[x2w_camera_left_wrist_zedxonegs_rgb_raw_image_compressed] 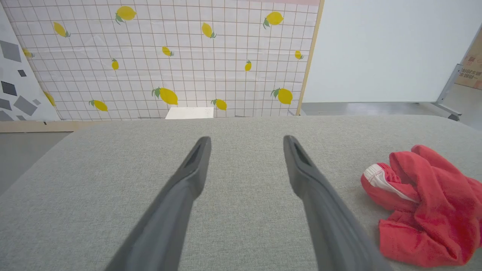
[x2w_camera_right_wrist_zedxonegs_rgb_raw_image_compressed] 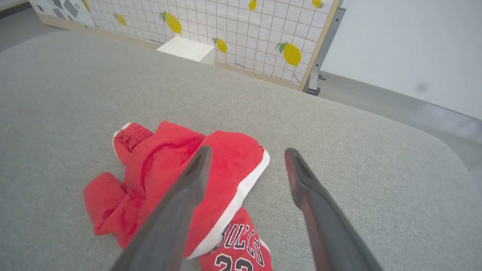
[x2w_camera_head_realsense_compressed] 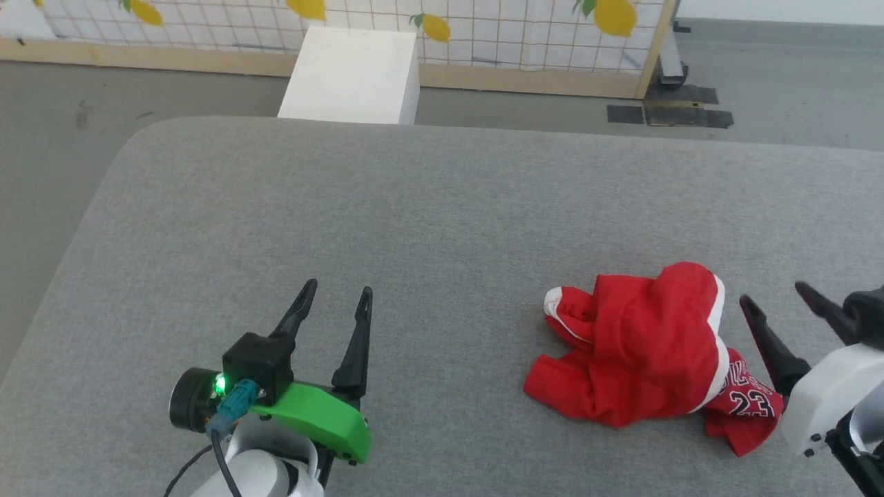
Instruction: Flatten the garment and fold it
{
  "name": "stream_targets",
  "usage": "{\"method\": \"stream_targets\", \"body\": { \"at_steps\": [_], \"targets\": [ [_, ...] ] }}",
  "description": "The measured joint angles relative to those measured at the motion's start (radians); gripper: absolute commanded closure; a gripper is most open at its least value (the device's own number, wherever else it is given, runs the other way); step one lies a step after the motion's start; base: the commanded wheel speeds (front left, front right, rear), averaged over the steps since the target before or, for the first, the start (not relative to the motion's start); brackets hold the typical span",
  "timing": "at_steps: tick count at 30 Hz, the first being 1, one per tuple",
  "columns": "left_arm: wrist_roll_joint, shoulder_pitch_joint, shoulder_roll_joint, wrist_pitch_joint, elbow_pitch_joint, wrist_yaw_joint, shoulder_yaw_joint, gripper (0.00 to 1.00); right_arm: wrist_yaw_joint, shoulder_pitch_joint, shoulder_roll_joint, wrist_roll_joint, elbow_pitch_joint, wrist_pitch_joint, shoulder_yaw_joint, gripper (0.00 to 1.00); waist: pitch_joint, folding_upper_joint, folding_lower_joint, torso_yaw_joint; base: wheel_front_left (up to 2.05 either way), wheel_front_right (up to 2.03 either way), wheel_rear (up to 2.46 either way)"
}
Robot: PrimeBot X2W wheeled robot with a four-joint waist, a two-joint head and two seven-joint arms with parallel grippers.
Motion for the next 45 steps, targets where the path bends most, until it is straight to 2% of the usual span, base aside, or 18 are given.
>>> {"method": "stream_targets", "body": {
  "at_steps": [7, 12, 19, 25, 30, 34, 39, 42, 45],
  "targets": [
    [-0.043, -0.003, -0.003, 0.062, -0.009, -0.012, -0.013, 0.0, 0.0, 0.01, 0.103, -0.027, -0.002, -0.279, -0.024, 0.0, 0.006, 0.0, 0.0, -0.022, 0.0, 0.0, 0.0],
    [-0.042, -0.05, 0.004, 0.167, -0.023, -0.026, -0.049, 0.0, 0.0, 0.034, 0.166, -0.077, -0.01, -0.383, -0.051, 0.0, 0.029, 0.0, 0.0, -0.033, 0.0, 0.0, 0.0],
    [-0.075, -0.242, -0.008, 0.451, -0.053, -0.095, -0.117, 0.0, 0.0, 0.05, 0.197, -0.137, -0.014, -0.394, -0.079, 0.0, 0.084, 0.0, 0.0, -0.053, 0.0, 0.0, 0.0],
    [-0.193, -0.407, -0.075, 0.687, -0.026, -0.141, -0.133, 0.0, 0.0, 0.046, 0.206, -0.153, -0.021, -0.41, -0.081, 0.0, 0.142, 0.0, 0.0, -0.082, 0.0, 0.0, 0.0],
    [-0.26, -0.495, -0.089, 0.867, 0.044, -0.153, -0.149, 0.0, 0.0, 0.029, 0.215, -0.157, -0.024, -0.423, -0.067, 0.0, 0.185, 0.0, 0.0, -0.122, 0.0, 0.0, 0.0],
    [-0.297, -0.533, -0.098, 0.947, 0.077, -0.15, -0.157, 0.0, 0.0, 0.01, 0.227, -0.16, -0.021, -0.435, -0.062, 0.0, 0.215, 0.0, 0.0, -0.159, 0.0, 0.0, 0.0],
    [-0.359, -0.534, -0.136, 0.967, 0.089, -0.142, -0.139, 0.0, 0.0, 0.002, 0.244, -0.168, -0.002, -0.449, -0.058, 0.0, 0.251, 0.0, 0.0, -0.201, 0.0, 0.0, 0.0],
    [-0.359, -0.534, -0.144, 0.977, 0.094, -0.136, -0.14, 0.0, 0.0, 0.001, 0.249, -0.171, 0.011, -0.46, -0.055, 0.0, 0.27, 0.0, 0.0001, -0.223, 0.0, 0.0, 0.0],
    [-0.334, -0.539, -0.127, 0.985, 0.106, -0.13, -0.158, 0.0, 0.0, 0.001, 0.255, -0.174, 0.019, -0.47, -0.051, 0.0, 0.287, 0.0, 0.0001, -0.24, 0.0, 0.0, 0.0]
  ]
}}
